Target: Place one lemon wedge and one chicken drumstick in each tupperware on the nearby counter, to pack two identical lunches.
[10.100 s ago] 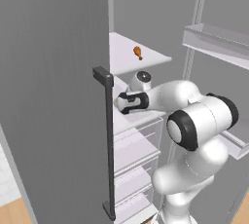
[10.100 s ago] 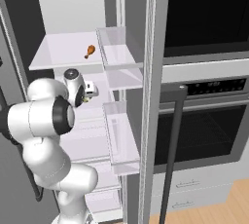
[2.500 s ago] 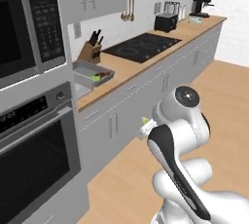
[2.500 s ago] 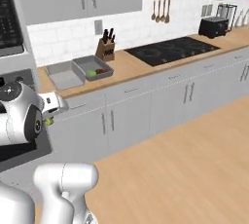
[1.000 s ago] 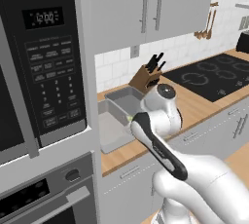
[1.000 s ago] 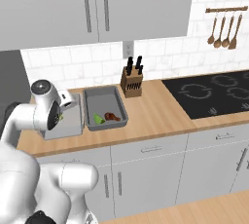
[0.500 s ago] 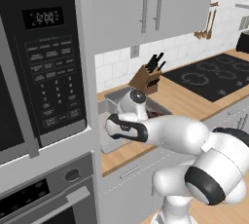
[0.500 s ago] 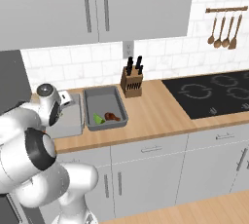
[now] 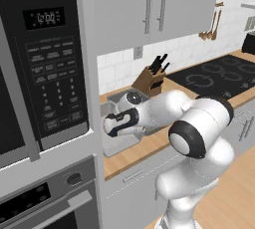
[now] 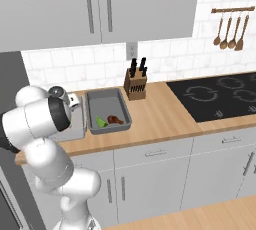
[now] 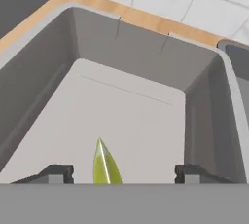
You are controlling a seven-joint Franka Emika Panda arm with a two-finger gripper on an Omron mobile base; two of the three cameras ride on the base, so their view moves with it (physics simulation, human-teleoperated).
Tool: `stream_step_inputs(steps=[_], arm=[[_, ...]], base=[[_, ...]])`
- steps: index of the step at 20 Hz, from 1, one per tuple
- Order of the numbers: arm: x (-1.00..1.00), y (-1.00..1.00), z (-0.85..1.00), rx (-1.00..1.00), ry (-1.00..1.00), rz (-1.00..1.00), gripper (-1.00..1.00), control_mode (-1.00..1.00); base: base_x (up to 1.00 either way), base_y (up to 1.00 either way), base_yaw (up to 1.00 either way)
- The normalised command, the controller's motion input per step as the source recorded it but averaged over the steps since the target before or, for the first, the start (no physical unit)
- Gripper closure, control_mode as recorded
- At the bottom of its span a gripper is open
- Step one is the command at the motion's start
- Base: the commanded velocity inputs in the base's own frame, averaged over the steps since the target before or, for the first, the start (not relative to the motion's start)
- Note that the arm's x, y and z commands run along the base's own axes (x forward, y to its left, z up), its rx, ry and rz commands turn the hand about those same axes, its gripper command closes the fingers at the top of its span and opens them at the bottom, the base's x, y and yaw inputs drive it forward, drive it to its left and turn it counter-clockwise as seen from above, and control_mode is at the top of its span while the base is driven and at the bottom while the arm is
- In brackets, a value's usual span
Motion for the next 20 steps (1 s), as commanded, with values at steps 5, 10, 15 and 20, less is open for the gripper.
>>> stream_step_inputs(steps=[5,10,15,20], arm=[[-0.23,-0.01,0.89,0.00,0.11,-0.10,-1.00,-1.00],[-0.89,-0.51,1.00,0.00,0.01,-0.13,-1.00,-1.00],[-1.00,-0.92,0.93,0.02,0.00,-0.16,-1.00,-1.00],[-1.00,-1.00,0.61,0.05,0.01,-0.19,-1.00,-1.00]], base=[[0.00,0.00,0.00],[0.00,0.00,0.00],[0.00,0.00,0.00],[0.00,0.00,0.00]])
